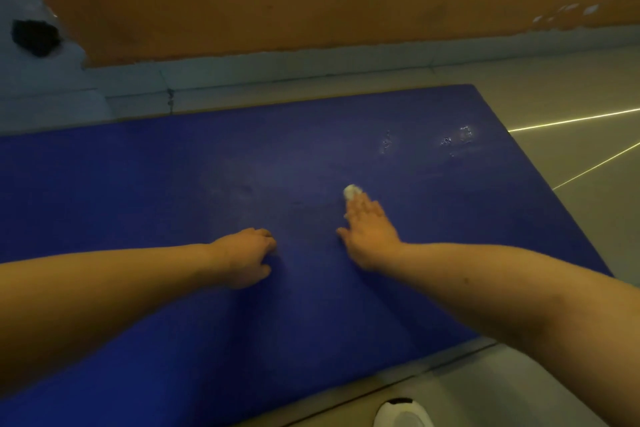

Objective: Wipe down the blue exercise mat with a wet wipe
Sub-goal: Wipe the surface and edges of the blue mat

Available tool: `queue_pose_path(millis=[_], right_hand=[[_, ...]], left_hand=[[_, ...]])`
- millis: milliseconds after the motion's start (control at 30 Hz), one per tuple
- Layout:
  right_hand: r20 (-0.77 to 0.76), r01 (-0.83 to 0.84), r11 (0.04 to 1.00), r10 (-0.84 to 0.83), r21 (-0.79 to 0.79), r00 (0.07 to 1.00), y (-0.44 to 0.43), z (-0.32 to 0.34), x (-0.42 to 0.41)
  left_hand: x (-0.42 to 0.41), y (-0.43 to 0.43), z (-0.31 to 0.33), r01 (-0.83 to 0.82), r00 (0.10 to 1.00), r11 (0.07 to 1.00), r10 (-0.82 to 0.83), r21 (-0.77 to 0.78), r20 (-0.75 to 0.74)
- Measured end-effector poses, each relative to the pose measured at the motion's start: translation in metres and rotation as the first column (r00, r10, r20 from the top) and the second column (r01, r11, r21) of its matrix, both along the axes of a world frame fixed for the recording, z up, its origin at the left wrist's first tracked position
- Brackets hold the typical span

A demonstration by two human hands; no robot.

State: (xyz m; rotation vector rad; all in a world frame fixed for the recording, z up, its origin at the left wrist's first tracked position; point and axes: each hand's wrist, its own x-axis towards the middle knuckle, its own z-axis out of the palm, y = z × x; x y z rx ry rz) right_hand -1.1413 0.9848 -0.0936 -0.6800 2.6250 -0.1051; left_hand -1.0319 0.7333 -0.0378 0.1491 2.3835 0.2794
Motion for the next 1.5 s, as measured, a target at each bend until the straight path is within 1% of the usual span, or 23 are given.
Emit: queue_pose_path(millis=[100, 167, 200, 267, 367, 433, 500, 533, 567, 633, 700, 767, 833, 900, 967, 1000, 1067, 1133, 1200, 1267, 1333, 1433, 1500], right_hand=[[0.018, 0.196, 0.97, -0.201, 0.146, 0.979, 0.016, 0.004, -0.025], [0.03, 0.249, 0.96, -0.255, 0.126, 0.967, 0.005, 0.003, -0.017], [0.032, 0.243, 0.966, -0.247, 0.091, 0.969, -0.004, 0.002, -0.007], [0.052, 0.138, 0.99, -0.138, 0.006, 0.989, -0.019, -0.001, 0.023], [0.109, -0.129, 0.985, 0.141, -0.112, 0.984, -0.033, -0.002, 0.083], [0.152, -0.305, 0.944, 0.322, -0.123, 0.934, -0.038, 0.002, 0.114], [0.159, -0.402, 0.912, 0.41, -0.08, 0.898, -0.037, 0.005, 0.125], [0.141, -0.411, 0.909, 0.417, -0.067, 0.898, -0.035, 0.007, 0.121], [0.121, -0.388, 0.919, 0.393, -0.062, 0.911, -0.032, 0.008, 0.111], [0.112, -0.249, 0.967, 0.254, -0.053, 0.961, -0.016, 0.008, 0.081], [0.083, -0.131, 0.991, 0.128, 0.035, 0.988, 0.012, 0.009, 0.046], [0.107, -0.058, 0.988, 0.042, 0.146, 0.993, 0.037, 0.013, 0.019], [0.109, 0.015, 0.98, -0.038, 0.201, 0.993, 0.047, 0.014, 0.009], [0.074, 0.093, 0.984, -0.105, 0.154, 0.992, 0.035, 0.007, 0.018], [0.061, 0.13, 0.991, -0.131, 0.03, 0.989, 0.014, -0.002, 0.049], [0.064, 0.088, 0.995, -0.085, -0.039, 0.994, 0.004, -0.006, 0.07], [0.098, -0.1, 0.988, 0.111, -0.118, 0.989, -0.011, -0.005, 0.117], [0.148, -0.295, 0.946, 0.314, -0.133, 0.938, -0.017, -0.002, 0.15], [0.149, -0.366, 0.921, 0.384, -0.132, 0.911, -0.015, -0.002, 0.163], [0.127, -0.313, 0.937, 0.333, -0.157, 0.934, -0.007, -0.001, 0.154], [0.075, -0.215, 0.967, 0.226, -0.137, 0.971, 0.0, -0.003, 0.131], [-0.02, -0.009, 0.999, 0.009, -0.034, 1.0, 0.021, -0.007, 0.086], [-0.033, 0.107, 0.993, -0.106, 0.053, 0.994, 0.036, -0.006, 0.06]], left_hand=[[0.005, 0.0, 0.002, 0.008, 1.0, 1.0, -0.008, 0.004, 0.014], [0.008, 0.0, 0.002, 0.013, 1.0, 1.0, -0.013, 0.008, 0.028], [0.008, 0.0, 0.001, 0.015, 0.999, 1.0, -0.016, 0.011, 0.032], [0.009, 0.001, 0.0, 0.016, 0.999, 1.0, -0.017, 0.012, 0.034], [0.007, 0.007, 0.001, 0.031, 0.999, 0.999, -0.032, 0.014, 0.02], [0.005, 0.011, 0.003, 0.032, 0.999, 0.999, -0.032, 0.02, -0.005], [0.003, 0.016, 0.003, 0.02, 1.0, 0.999, -0.02, 0.037, -0.014], [0.003, 0.017, 0.003, 0.02, 1.0, 0.999, -0.02, 0.039, -0.015], [0.002, 0.018, 0.002, 0.026, 1.0, 0.999, -0.025, 0.033, -0.012], [0.001, 0.019, 0.001, 0.046, 0.999, 0.999, -0.047, 0.027, 0.012], [0.003, 0.019, 0.002, 0.056, 0.998, 0.998, -0.057, 0.031, 0.034], [0.006, 0.017, 0.001, 0.06, 0.997, 0.998, -0.062, 0.03, 0.047], [0.009, 0.017, 0.001, 0.068, 0.996, 0.997, -0.069, 0.027, 0.06], [0.01, 0.017, -0.001, 0.077, 0.995, 0.997, -0.078, 0.022, 0.06], [0.01, 0.018, -0.001, 0.09, 0.994, 0.996, -0.091, 0.016, 0.065], [0.01, 0.02, -0.001, 0.093, 0.994, 0.996, -0.093, 0.014, 0.061], [0.007, 0.023, -0.002, 0.108, 0.994, 0.994, -0.109, 0.01, 0.03], [0.004, 0.026, -0.003, 0.124, 0.992, 0.992, -0.124, 0.005, -0.003], [0.003, 0.029, -0.003, 0.126, 0.992, 0.992, -0.126, 0.009, -0.023], [0.005, 0.029, -0.004, 0.117, 0.993, 0.993, -0.116, 0.02, -0.02], [0.008, 0.023, -0.003, 0.099, 0.995, 0.995, -0.099, 0.023, 0.003], [0.016, 0.011, -0.002, 0.069, 0.997, 0.997, -0.07, 0.036, 0.033], [0.021, 0.006, 0.0, 0.065, 0.997, 0.998, -0.066, 0.024, 0.046]])
